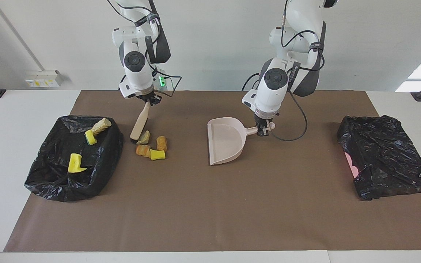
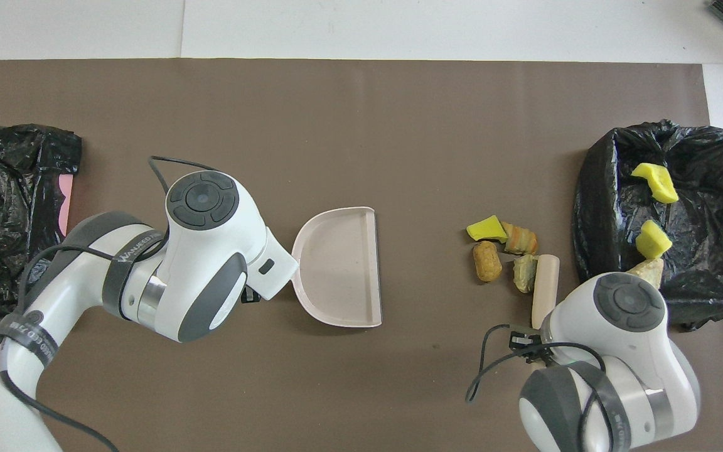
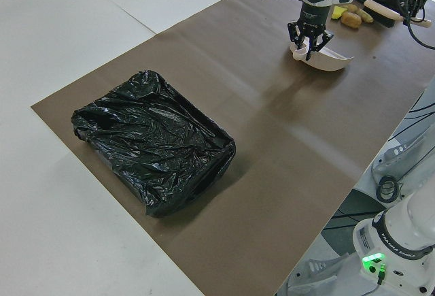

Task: Sweep and dump trash in bin
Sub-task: 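Move the dustpan toward the crumbs while the right gripper brings the brush, then sweep the sponge pieces into the dustpan with the brush in the right gripper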

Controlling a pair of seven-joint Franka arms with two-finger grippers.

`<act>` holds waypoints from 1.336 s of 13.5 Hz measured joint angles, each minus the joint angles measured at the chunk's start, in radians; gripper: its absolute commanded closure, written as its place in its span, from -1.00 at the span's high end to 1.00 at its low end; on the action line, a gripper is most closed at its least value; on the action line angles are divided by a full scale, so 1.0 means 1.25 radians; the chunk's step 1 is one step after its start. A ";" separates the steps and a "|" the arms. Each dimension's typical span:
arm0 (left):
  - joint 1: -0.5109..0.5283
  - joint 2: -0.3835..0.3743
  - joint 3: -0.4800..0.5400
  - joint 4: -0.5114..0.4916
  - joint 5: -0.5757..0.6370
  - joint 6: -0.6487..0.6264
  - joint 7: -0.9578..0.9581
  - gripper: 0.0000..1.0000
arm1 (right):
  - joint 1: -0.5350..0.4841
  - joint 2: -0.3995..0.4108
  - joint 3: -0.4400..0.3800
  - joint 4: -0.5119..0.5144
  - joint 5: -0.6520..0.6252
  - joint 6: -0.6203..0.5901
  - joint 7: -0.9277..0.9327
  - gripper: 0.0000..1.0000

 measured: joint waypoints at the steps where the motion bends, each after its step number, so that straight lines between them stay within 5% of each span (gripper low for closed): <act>1: 0.000 -0.005 -0.001 -0.010 0.000 0.007 0.000 -1.00 | -0.001 0.018 0.000 0.017 -0.001 0.003 0.000 -1.00; 6: -0.001 -0.026 -0.004 -0.045 0.000 0.027 0.000 -1.00 | -0.041 0.089 -0.008 0.172 -0.040 -0.076 -0.037 -1.00; 12: -0.001 -0.027 -0.004 -0.049 0.000 0.028 -0.001 -1.00 | -0.081 0.151 -0.008 0.173 -0.101 0.017 -0.132 -1.00; 18: 0.000 -0.027 -0.003 -0.050 0.000 0.030 -0.008 -1.00 | -0.038 0.177 -0.003 0.161 -0.093 0.054 -0.167 -1.00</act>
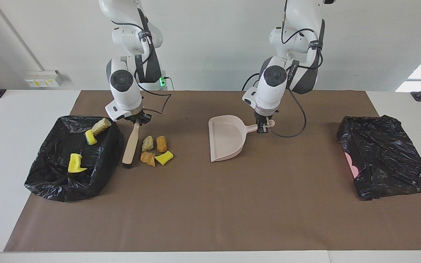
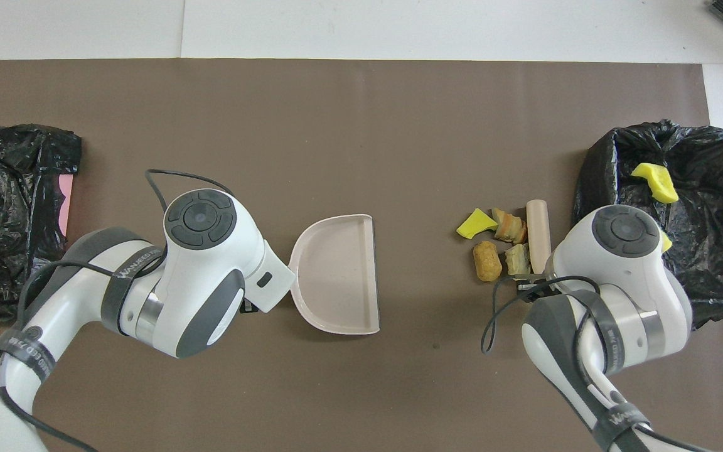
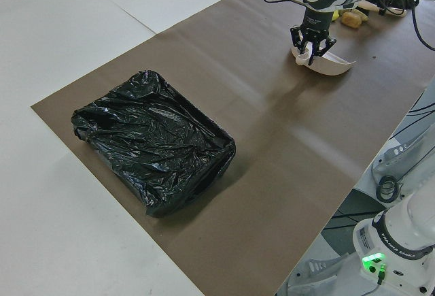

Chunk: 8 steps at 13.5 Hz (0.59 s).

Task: Sweep and dump trash in bin
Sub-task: 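Sweep the sponge pieces into the dustpan with the brush in the right gripper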

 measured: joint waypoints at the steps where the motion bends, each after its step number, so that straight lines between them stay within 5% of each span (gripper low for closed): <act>1: 0.000 0.000 0.000 0.000 0.000 0.001 0.000 -1.00 | 0.018 0.000 0.000 0.000 0.014 0.001 0.000 -1.00; 8: 0.000 0.000 0.001 -0.006 0.000 0.013 -0.001 -1.00 | 0.173 0.025 0.003 0.002 0.126 0.059 0.062 -1.00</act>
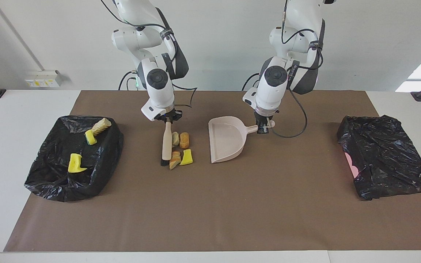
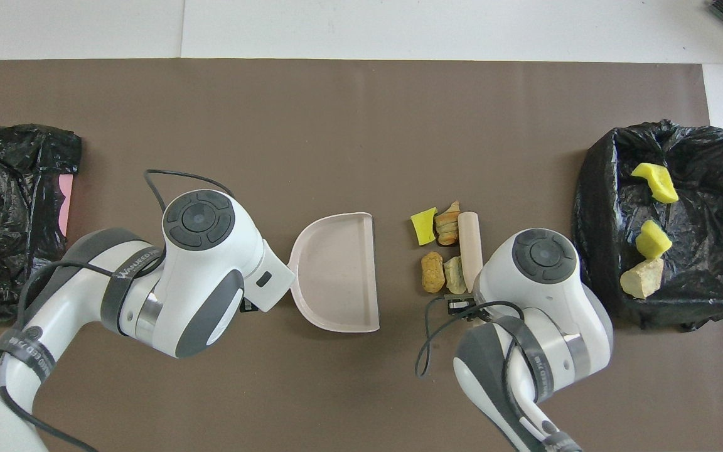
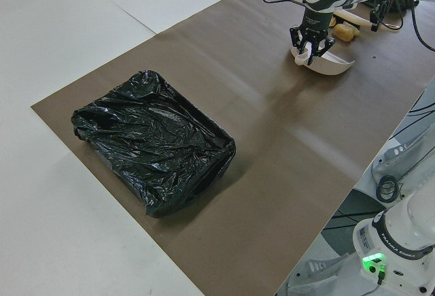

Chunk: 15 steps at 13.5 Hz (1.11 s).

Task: Sweep and dump trash in bin
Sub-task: 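Sweep the sponge pieces into the dustpan with the brush in the right gripper, then carry the loaded dustpan with the left gripper toward the other black bag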

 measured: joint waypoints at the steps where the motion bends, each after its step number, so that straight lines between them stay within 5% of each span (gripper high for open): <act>1: 0.000 0.000 0.000 -0.001 0.000 0.002 -0.001 -1.00 | 0.028 0.012 0.000 0.003 0.007 0.017 0.017 -1.00; 10: 0.001 -0.002 0.002 -0.008 0.000 0.010 -0.012 -1.00 | 0.185 0.075 0.002 0.082 0.184 0.086 0.049 -1.00; 15: 0.002 -0.004 0.002 -0.009 0.000 0.010 -0.023 -1.00 | 0.207 0.090 0.001 0.121 0.193 0.057 0.031 -1.00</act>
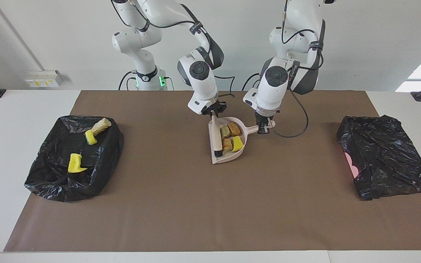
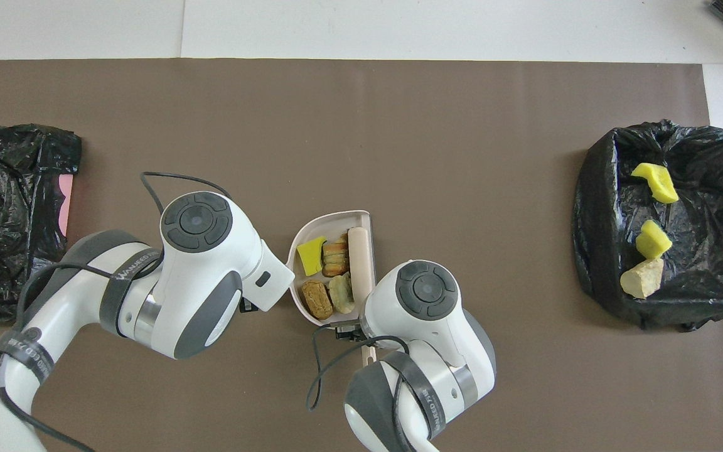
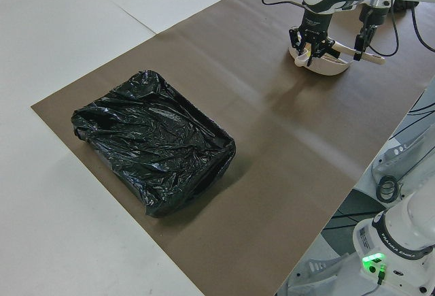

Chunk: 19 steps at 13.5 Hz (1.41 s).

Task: Sweep and dump trash in bin
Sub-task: 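Carry the loaded dustpan with the left gripper toward the other black bag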

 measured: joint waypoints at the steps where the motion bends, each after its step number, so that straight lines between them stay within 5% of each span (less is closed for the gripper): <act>1: 0.003 0.000 0.000 0.000 0.000 0.000 -0.002 -1.00 | -0.003 -0.003 -0.004 0.009 -0.003 -0.039 -0.010 -1.00; 6: 0.049 -0.013 0.004 0.011 -0.002 -0.026 -0.005 -1.00 | -0.105 -0.089 -0.012 0.033 -0.053 -0.226 -0.044 -1.00; 10: 0.098 -0.050 0.007 0.032 -0.020 -0.114 -0.007 -1.00 | -0.108 -0.119 -0.009 0.033 -0.070 -0.240 -0.027 -1.00; 13: 0.167 -0.104 0.008 0.042 -0.035 -0.207 -0.005 -1.00 | -0.073 -0.119 -0.006 0.027 -0.070 -0.216 0.032 -1.00; 19: 0.352 -0.137 0.011 0.129 -0.037 -0.353 0.080 -1.00 | 0.133 -0.043 0.002 -0.014 -0.070 -0.039 0.221 -1.00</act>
